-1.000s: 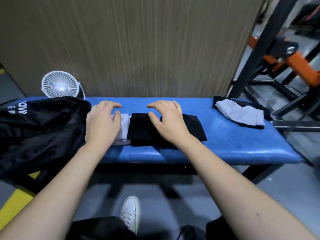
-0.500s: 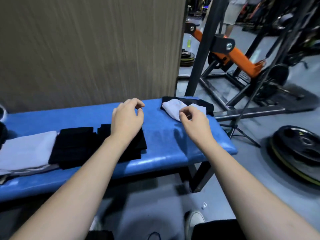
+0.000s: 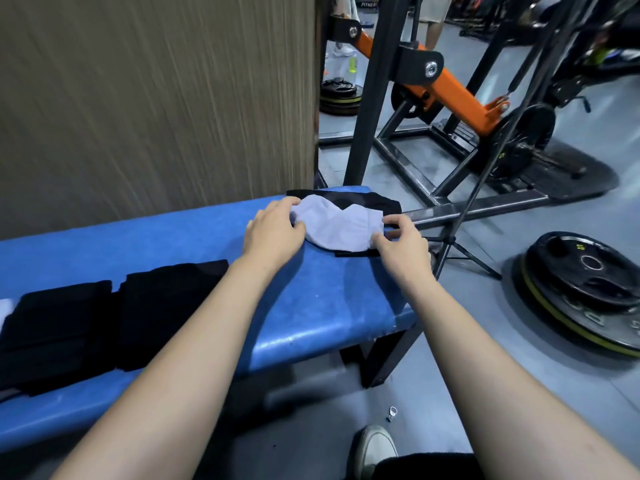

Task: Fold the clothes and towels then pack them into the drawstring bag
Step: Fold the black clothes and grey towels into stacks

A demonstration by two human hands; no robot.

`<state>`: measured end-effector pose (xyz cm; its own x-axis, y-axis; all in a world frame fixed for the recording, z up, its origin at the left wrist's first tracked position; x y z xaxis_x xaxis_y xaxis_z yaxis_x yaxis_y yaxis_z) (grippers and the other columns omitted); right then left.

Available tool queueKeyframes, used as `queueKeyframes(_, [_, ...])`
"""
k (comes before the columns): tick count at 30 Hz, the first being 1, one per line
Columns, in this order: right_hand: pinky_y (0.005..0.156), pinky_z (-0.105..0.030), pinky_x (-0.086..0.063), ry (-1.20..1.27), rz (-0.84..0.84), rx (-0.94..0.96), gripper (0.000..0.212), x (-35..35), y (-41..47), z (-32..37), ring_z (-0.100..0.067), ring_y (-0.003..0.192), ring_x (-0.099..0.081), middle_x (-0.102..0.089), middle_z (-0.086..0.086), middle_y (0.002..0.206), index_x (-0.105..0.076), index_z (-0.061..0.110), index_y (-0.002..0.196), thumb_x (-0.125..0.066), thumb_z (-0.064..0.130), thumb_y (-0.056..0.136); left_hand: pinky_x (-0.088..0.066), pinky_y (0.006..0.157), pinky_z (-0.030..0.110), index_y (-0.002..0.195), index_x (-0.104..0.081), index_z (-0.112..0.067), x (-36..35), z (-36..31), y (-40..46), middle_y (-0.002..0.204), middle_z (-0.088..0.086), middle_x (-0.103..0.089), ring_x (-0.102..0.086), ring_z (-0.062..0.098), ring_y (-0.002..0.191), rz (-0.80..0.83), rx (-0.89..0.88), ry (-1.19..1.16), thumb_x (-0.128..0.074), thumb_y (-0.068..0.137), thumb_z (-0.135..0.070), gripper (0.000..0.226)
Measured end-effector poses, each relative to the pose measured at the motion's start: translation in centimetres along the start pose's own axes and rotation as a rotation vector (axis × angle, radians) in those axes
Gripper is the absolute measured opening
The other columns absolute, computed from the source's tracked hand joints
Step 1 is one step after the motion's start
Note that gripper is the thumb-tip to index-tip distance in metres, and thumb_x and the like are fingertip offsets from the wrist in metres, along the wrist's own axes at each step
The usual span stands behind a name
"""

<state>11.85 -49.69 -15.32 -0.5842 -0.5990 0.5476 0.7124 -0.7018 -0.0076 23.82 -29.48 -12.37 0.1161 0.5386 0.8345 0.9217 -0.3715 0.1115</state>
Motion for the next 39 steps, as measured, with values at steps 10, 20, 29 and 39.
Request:
queueKeyframes(10, [0.076,-0.039,-0.048,0.319,0.01,-0.005,0.031,0.1,0.7,0.4,-0.02,0.068,-0.054,-0.051,0.003,0.076,-0.061,0.032,0.098,-0.064,0.009,0.077,-0.035,0.105,0.039,0.122,-0.058,-0.023,-1.3,1.2,2.5,0.125,0.003,-0.059,-0.048,0.028,0.124,0.07,0.149,-0.079,-0.059,0.093,-0.039,0.033])
queueKeyframes(20, [0.047,-0.029,-0.028,0.489,-0.036,0.075,0.03,0.7,-1.0,2.3,-0.019,0.054,-0.037,-0.045,0.004,0.07,-0.052,0.017,0.091,-0.039,-0.006,0.076,-0.05,0.068,0.031,0.111,-0.06,-0.03,2.7,0.7,0.6,0.114,0.0,-0.051,-0.053,0.014,0.08,-0.088,0.115,-0.437,-0.055,0.082,-0.007,0.038])
queueKeyframes(29, [0.043,-0.023,-0.034,0.327,0.064,-0.051,0.039,2.8,-4.1,-0.4,-0.016,0.044,-0.039,-0.048,-0.006,0.062,-0.067,0.007,0.104,-0.046,-0.012,0.077,-0.038,0.055,0.009,0.12,-0.069,-0.024,3.0,-0.2,-7.0,0.095,-0.005,-0.06,-0.053,0.004,0.072,0.31,0.098,-0.371,-0.052,0.084,0.001,0.047])
queueKeyframes(39, [0.042,-0.021,-0.037,0.247,0.131,-0.03,0.032,3.6,-7.1,-0.2,-0.02,0.046,-0.049,-0.06,-0.01,0.074,-0.064,0.007,0.105,-0.049,-0.004,0.079,-0.057,0.089,0.037,0.117,-0.067,-0.029,1.8,0.0,-12.1,0.109,-0.001,-0.069,-0.068,0.019,0.086,0.196,0.156,-0.472,-0.05,0.079,-0.016,0.043])
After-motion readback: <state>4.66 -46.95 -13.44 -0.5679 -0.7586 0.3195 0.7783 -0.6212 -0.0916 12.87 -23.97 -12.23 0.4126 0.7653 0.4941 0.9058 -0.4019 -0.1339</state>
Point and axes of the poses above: each hand's wrist, its own y-axis towards the middle knuckle, its own x-axis out of the back of the hand, z = x × y, the point moved 6 cm from there along y, towards the middle knuckle
